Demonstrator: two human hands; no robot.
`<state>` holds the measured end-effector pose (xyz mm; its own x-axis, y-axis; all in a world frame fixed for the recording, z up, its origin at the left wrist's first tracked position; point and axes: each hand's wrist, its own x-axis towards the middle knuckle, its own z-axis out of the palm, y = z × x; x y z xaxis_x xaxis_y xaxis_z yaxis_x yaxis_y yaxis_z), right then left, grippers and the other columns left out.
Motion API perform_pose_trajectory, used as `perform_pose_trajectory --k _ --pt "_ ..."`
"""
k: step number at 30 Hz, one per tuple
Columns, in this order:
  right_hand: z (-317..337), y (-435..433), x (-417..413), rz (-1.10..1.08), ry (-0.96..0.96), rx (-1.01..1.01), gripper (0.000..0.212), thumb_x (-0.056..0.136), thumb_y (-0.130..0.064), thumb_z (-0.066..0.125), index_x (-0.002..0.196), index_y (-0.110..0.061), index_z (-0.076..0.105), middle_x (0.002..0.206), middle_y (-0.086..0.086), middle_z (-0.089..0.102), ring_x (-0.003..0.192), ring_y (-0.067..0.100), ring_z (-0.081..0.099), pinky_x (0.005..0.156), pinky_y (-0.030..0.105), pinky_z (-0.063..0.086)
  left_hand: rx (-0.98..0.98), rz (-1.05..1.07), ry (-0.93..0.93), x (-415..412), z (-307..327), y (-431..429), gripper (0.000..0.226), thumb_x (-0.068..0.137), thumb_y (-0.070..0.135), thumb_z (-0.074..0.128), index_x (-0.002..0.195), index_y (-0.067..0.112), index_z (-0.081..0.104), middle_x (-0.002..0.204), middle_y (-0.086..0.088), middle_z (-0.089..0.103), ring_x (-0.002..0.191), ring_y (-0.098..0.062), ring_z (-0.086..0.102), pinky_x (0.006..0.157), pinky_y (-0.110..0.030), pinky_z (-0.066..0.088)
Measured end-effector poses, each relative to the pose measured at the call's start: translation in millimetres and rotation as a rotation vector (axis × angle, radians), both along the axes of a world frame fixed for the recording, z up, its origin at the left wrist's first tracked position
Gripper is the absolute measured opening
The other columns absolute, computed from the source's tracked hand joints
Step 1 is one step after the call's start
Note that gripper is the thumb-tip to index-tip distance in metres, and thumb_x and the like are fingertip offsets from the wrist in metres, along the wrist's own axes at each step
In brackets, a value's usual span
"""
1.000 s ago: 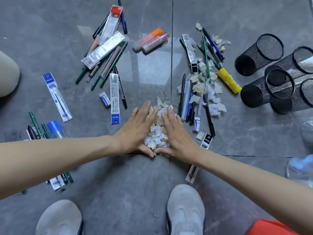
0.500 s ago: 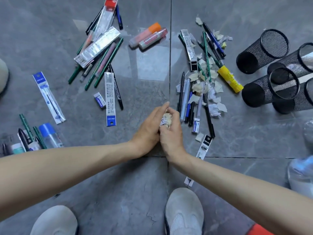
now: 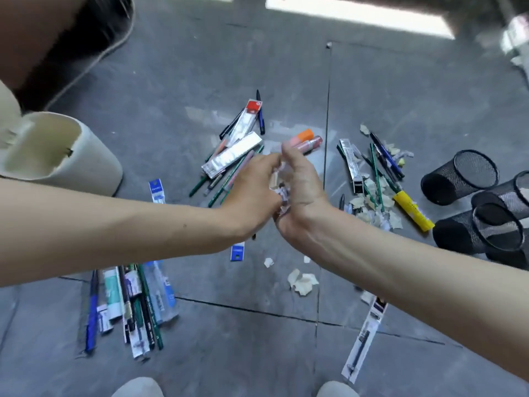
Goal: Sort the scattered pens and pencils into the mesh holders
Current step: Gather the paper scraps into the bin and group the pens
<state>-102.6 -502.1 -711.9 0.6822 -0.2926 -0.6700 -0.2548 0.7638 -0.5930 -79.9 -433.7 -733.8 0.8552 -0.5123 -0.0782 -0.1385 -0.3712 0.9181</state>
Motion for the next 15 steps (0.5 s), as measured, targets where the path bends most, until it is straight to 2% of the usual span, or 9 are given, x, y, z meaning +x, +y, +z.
perform_pose_trajectory --k 2,4,6,9,10,12,13,14,15 --pt "15 8 17 0.035 0.017 -0.126 0.023 0.090 -0.026 0.058 0.070 -0.014 0.058 0.063 -0.001 0.063 0.053 0.011 0.060 0.051 0.018 0.045 0.018 0.040 -0.066 13 17 6 0.032 0.073 -0.003 0.061 0.097 0.020 0.057 0.101 -0.011 0.059 0.094 -0.027 0.060 0.070 -0.034 0.047" --pt "30 16 31 0.053 0.027 -0.211 0.029 0.091 -0.023 0.056 0.064 -0.014 0.052 0.054 -0.002 0.058 0.050 0.011 0.057 0.050 0.019 0.042 0.007 0.073 -0.112 25 31 15 0.025 0.076 0.000 0.061 0.099 0.009 0.059 0.102 -0.009 0.055 0.093 -0.026 0.058 0.072 -0.033 0.044" --pt "40 30 45 0.105 0.010 -0.267 0.029 0.093 -0.022 0.052 0.064 -0.015 0.050 0.060 0.000 0.056 0.054 0.012 0.055 0.051 0.020 0.040 -0.002 0.088 -0.143 37 42 32 0.024 0.077 0.000 0.060 0.100 0.007 0.060 0.103 -0.009 0.054 0.093 -0.025 0.057 0.075 -0.030 0.043" --pt "43 52 66 0.199 0.010 -0.320 0.030 0.093 -0.022 0.051 0.064 -0.015 0.050 0.061 0.000 0.055 0.053 0.012 0.055 0.050 0.018 0.038 0.003 0.150 -0.149 52 47 58 0.014 0.082 0.004 0.058 0.093 0.012 0.058 0.095 -0.002 0.052 0.086 -0.021 0.055 0.063 -0.018 0.040" --pt "42 65 75 0.237 0.006 -0.326 0.030 0.094 -0.022 0.050 0.065 -0.014 0.050 0.063 0.002 0.056 0.055 0.014 0.056 0.052 0.019 0.039 -0.004 0.191 -0.155 57 47 70 0.010 0.084 0.005 0.057 0.089 0.014 0.057 0.089 0.002 0.050 0.084 -0.021 0.054 0.061 -0.018 0.038" --pt "36 92 92 0.324 0.003 -0.394 0.033 0.096 -0.027 0.048 0.066 -0.012 0.049 0.076 0.008 0.061 0.071 0.023 0.063 0.061 0.028 0.046 -0.012 0.277 -0.152 67 43 95 0.009 0.086 0.006 0.055 0.085 0.015 0.057 0.084 0.004 0.049 0.085 -0.024 0.055 0.065 -0.026 0.039" --pt "30 105 100 0.354 0.001 -0.440 0.034 0.096 -0.030 0.047 0.067 -0.012 0.049 0.085 0.012 0.063 0.085 0.029 0.065 0.072 0.034 0.049 -0.023 0.321 -0.156 72 38 106 0.010 0.088 0.008 0.054 0.083 0.017 0.057 0.085 0.002 0.051 0.087 -0.023 0.056 0.066 -0.028 0.039" --pt "26 125 112 0.389 -0.003 -0.481 0.035 0.096 -0.031 0.046 0.067 -0.012 0.049 0.091 0.013 0.063 0.096 0.031 0.064 0.082 0.038 0.049 -0.009 0.370 -0.163 78 35 124 0.009 0.089 0.011 0.053 0.083 0.016 0.057 0.087 0.000 0.054 0.088 -0.023 0.057 0.068 -0.029 0.039" --pt "19 136 118 0.406 -0.004 -0.505 0.036 0.096 -0.032 0.045 0.066 -0.011 0.049 0.090 0.013 0.062 0.099 0.030 0.063 0.087 0.038 0.048 0.008 0.405 -0.162 82 28 133 0.010 0.091 0.014 0.052 0.084 0.013 0.059 0.090 -0.003 0.056 0.089 -0.023 0.058 0.072 -0.031 0.040"
